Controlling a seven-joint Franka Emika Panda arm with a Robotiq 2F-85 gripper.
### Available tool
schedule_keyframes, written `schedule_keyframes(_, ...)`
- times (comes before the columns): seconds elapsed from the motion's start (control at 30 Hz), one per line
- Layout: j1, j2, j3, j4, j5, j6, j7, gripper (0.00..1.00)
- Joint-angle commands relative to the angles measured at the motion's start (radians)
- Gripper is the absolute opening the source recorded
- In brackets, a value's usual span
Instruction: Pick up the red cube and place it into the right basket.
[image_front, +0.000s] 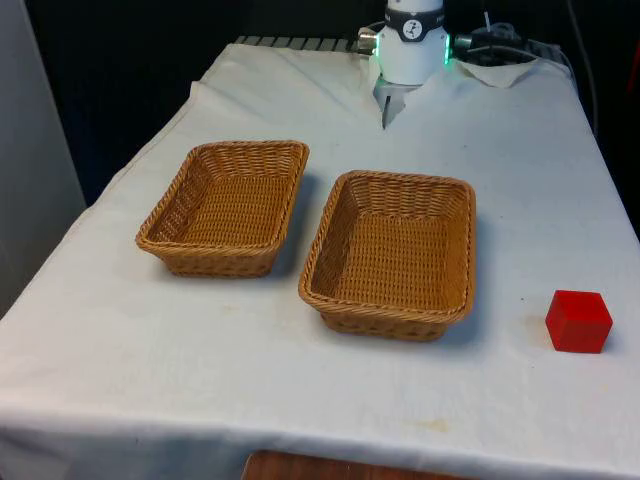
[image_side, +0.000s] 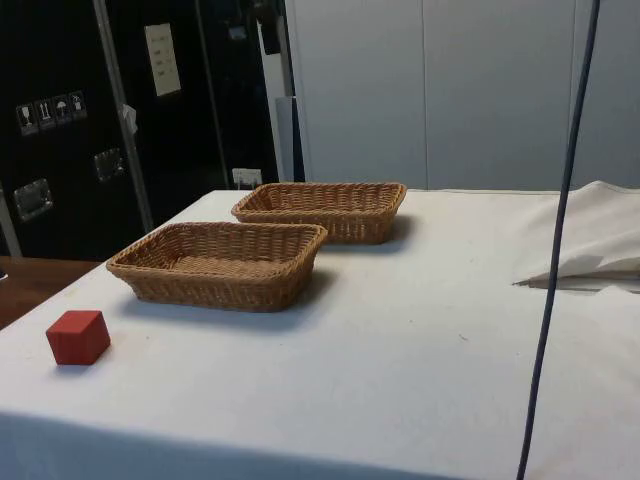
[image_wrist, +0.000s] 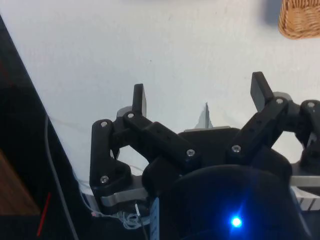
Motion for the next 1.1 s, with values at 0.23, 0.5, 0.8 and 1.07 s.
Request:
schedule_keyframes(0.23,0.001,0.08,0.012,0.091,0.012,-0.015,0.011,1.0)
schedule_keyframes(0.5,0.0,0.156,0.024,0.179,0.018,-0.022,0.019,1.0)
schedule_keyframes(0.8,-0.001,0.245,0.039,0.276,0.023,-0.019,0.033,1.0)
schedule_keyframes(1.07,-0.002,0.33,0.047,0.371,0.032,-0.026,0.041,1.0)
